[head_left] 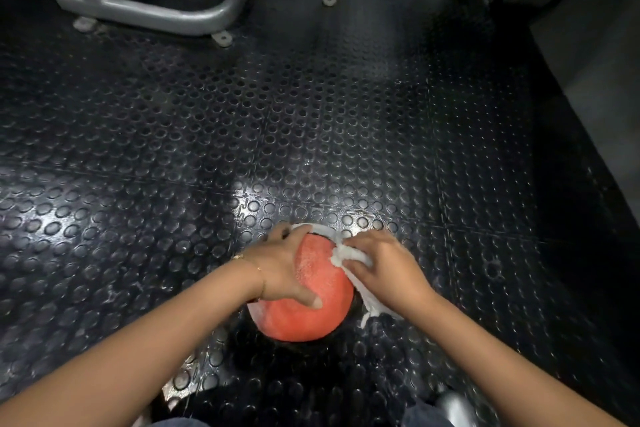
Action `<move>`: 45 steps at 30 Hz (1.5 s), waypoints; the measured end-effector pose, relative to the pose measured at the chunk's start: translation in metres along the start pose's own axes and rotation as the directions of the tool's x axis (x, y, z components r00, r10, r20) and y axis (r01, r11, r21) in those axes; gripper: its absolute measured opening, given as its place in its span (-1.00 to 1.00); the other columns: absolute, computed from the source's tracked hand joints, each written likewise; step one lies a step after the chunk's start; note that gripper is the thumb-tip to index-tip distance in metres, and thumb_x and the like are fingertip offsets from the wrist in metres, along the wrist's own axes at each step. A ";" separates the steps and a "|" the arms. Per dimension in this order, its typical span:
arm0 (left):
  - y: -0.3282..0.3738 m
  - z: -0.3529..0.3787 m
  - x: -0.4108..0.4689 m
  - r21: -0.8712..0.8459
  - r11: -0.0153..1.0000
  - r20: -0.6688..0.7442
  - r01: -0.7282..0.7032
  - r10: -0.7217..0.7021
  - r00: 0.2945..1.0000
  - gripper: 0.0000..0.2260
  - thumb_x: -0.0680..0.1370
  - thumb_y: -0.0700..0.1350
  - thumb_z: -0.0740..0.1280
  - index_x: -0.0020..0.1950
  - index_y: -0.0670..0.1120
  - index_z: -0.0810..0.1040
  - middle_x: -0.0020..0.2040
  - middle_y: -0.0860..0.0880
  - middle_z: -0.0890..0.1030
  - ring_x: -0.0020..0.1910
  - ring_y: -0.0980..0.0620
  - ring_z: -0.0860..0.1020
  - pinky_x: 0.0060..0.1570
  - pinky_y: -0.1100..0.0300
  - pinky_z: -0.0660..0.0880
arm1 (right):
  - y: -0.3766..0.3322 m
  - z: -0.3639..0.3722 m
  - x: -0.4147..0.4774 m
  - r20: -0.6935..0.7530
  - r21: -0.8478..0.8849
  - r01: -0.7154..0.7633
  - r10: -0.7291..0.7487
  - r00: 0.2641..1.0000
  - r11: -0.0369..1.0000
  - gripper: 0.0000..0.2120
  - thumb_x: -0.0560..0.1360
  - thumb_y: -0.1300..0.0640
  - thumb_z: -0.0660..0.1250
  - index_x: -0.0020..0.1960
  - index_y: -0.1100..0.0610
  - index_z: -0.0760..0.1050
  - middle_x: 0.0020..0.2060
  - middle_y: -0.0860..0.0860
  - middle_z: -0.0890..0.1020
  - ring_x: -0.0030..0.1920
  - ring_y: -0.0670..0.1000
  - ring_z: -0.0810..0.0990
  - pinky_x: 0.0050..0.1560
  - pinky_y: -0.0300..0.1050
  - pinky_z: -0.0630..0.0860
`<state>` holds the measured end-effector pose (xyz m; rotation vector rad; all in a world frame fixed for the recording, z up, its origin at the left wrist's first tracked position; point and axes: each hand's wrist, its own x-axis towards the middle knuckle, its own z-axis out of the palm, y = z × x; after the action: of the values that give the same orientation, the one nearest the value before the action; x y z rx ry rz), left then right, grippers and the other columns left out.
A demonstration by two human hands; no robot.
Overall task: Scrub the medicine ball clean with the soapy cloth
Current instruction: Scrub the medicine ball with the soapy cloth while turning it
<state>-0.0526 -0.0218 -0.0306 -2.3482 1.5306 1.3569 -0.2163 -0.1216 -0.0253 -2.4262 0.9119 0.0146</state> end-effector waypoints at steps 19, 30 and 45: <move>-0.001 0.015 -0.004 -0.029 0.999 -0.104 0.038 -0.041 0.994 0.09 0.23 0.34 0.46 0.52 0.12 -0.16 0.49 -0.04 -0.04 0.36 -0.13 0.33 0.26 -0.01 0.42 | -0.014 0.005 -0.013 -0.037 -0.119 0.130 -0.135 0.990 0.984 -0.74 0.45 0.07 0.34 0.14 -0.02 0.55 -0.01 -0.09 0.57 0.00 -0.02 0.45 0.04 -0.03 0.44; 0.004 0.015 -0.005 -0.096 0.993 -0.101 0.072 -0.082 0.991 0.06 0.26 0.32 0.46 0.53 0.08 -0.15 0.49 -0.07 -0.04 0.38 -0.15 0.31 0.29 0.02 0.39 | -0.012 0.001 -0.008 -0.017 -0.068 0.099 -0.100 0.995 0.993 -0.74 0.49 0.07 0.29 0.18 0.00 0.53 0.08 -0.09 0.55 0.11 -0.06 0.43 0.24 -0.06 0.34; -0.002 0.004 -0.001 -0.010 0.997 -0.097 -0.071 0.069 0.993 0.00 0.36 0.26 0.42 0.53 0.12 -0.23 0.53 0.05 -0.09 0.39 -0.05 0.31 0.31 0.08 0.36 | -0.012 -0.013 0.017 0.027 -0.191 0.149 -0.146 0.989 0.970 -0.78 0.49 0.03 0.29 0.12 -0.03 0.53 0.05 -0.05 0.55 0.10 0.00 0.43 0.15 -0.10 0.35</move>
<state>-0.0542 -0.0185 -0.0336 -2.4232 1.6493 1.2888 -0.1975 -0.1307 -0.0119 -2.6643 0.7522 0.0674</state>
